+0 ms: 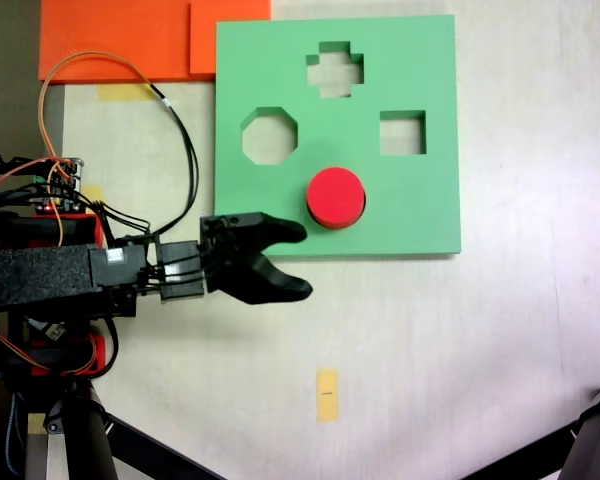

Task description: Put the cylinder block into the corresponding hole

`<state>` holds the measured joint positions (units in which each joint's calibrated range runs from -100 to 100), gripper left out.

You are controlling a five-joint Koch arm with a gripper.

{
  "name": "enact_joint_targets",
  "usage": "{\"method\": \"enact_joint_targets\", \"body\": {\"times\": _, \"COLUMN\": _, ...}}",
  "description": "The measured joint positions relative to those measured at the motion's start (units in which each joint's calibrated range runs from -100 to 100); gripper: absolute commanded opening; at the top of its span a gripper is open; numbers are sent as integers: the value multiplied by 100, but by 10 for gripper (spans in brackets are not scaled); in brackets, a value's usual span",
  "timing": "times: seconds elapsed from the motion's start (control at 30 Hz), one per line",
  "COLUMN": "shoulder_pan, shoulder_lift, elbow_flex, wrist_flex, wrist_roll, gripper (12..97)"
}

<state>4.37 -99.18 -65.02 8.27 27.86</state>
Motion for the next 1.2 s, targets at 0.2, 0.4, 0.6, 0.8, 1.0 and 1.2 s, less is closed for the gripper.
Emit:
{"method": "enact_joint_targets", "body": {"times": 0.2, "shoulder_pan": -396, "shoulder_lift": 0, "elbow_flex": -1049, "wrist_flex": 2046, "wrist_roll": -1436, "gripper": 495}}
{"method": "enact_joint_targets", "body": {"times": 0.4, "shoulder_pan": -527, "shoulder_lift": 0, "elbow_flex": -2499, "wrist_flex": 2056, "wrist_roll": -2432, "gripper": 501}}
{"method": "enact_joint_targets", "body": {"times": 0.6, "shoulder_pan": -508, "shoulder_lift": 0, "elbow_flex": -3400, "wrist_flex": 2085, "wrist_roll": -2916, "gripper": 502}}
{"method": "enact_joint_targets", "body": {"times": 0.8, "shoulder_pan": -547, "shoulder_lift": -14, "elbow_flex": -3400, "wrist_flex": 1106, "wrist_roll": -2965, "gripper": 506}}
{"method": "enact_joint_targets", "body": {"times": 1.0, "shoulder_pan": -606, "shoulder_lift": -27, "elbow_flex": -3400, "wrist_flex": -108, "wrist_roll": -2974, "gripper": 489}}
{"method": "enact_joint_targets", "body": {"times": 1.2, "shoulder_pan": -611, "shoulder_lift": -41, "elbow_flex": -3400, "wrist_flex": -137, "wrist_roll": -2974, "gripper": 487}}
